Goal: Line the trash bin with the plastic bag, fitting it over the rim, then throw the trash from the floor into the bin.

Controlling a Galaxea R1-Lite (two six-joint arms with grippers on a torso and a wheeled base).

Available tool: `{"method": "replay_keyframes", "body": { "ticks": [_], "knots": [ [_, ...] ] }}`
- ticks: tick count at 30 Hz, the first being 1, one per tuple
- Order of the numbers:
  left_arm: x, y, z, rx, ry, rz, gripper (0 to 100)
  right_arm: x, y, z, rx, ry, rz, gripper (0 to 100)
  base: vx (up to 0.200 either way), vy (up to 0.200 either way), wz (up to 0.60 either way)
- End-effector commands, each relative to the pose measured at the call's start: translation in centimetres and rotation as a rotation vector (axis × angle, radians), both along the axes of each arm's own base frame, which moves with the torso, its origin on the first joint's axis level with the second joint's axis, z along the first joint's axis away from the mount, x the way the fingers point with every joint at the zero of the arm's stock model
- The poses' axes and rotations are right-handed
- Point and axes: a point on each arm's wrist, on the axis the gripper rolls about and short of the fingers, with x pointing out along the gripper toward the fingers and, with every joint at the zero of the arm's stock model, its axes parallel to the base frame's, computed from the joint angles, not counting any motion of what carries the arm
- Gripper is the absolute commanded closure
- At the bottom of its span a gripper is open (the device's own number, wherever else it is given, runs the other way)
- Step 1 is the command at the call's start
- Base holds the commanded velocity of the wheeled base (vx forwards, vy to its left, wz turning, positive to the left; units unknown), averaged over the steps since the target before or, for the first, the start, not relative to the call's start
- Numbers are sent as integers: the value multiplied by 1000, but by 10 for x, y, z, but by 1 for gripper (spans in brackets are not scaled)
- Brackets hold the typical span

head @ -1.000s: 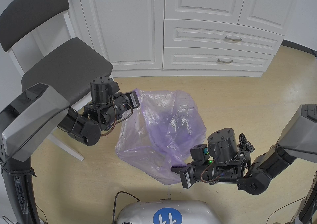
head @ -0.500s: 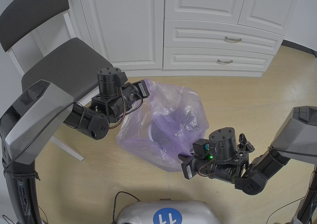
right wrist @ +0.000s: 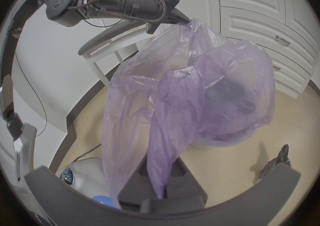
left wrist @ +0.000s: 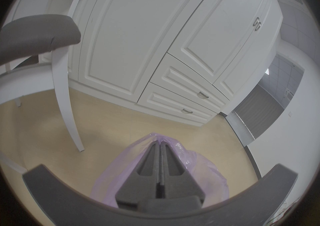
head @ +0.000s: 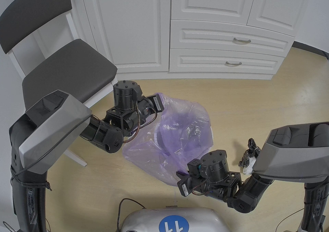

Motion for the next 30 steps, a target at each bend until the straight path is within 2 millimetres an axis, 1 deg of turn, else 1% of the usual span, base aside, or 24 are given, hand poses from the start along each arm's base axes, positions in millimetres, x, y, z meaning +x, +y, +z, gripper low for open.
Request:
{"method": "replay_keyframes", "body": {
  "ticks": [1, 3, 4, 7, 10, 11, 12, 13, 14, 18, 19, 20, 22, 24, 26, 30],
  "knots": [
    [-4, 2, -9, 8, 18, -1, 100, -2, 2, -8, -15, 16, 8, 100, 0, 0, 0],
    [-5, 3, -7, 0, 3, 1, 100, -2, 2, -6, -12, 12, 8, 100, 0, 0, 0],
    [-6, 4, -6, -1, 0, 1, 100, -2, 2, -4, -7, 10, 8, 0, 0, 0, 0],
    [-6, 5, -1, -6, -9, 2, 100, -2, 2, 6, 27, -6, 3, 0, 0, 0, 0],
    [-8, 5, 4, -8, -13, 1, 100, -6, 0, 26, 80, -13, -3, 0, 0, 0, 0],
    [-9, 4, 5, -8, -12, -1, 100, -8, -2, 31, 87, -14, 2, 0, 0, 0, 0],
    [-9, 5, 5, -9, -13, -1, 100, -8, -3, 33, 87, -14, 0, 0, 0, 0, 0],
    [-9, 5, 5, -7, -10, 1, 100, -12, -7, 43, 94, -22, 3, 0, 0, 0, 0],
    [-10, 5, 5, -7, -10, 1, 100, -14, -9, 46, 95, -23, 4, 0, 0, 0, 0],
    [-13, 6, 7, -5, -6, -1, 100, -24, -18, 72, 121, -36, 26, 0, 0, 0, 0],
    [-13, 6, 7, -5, -6, -1, 100, -24, -18, 72, 121, -36, 26, 0, 0, 0, 0],
    [-14, 6, 6, -2, -4, 1, 100, -29, -23, 84, 133, -41, 32, 0, 0, 0, 0],
    [-14, 7, 6, 0, -2, 1, 100, -36, -28, 96, 156, -36, 56, 0, 0, 0, 0],
    [-14, 7, 5, 1, -1, 2, 100, -40, -30, 101, 180, -21, 80, 0, 0, 0, 0],
    [-14, 7, 4, 0, -2, 2, 100, -46, -31, 108, 249, 24, 143, 0, 0, 0, 0],
    [-15, 7, -1, 5, 6, 14, 100, -42, -26, 108, 279, 30, 145, 0, 0, 0, 0]
  ]
}}
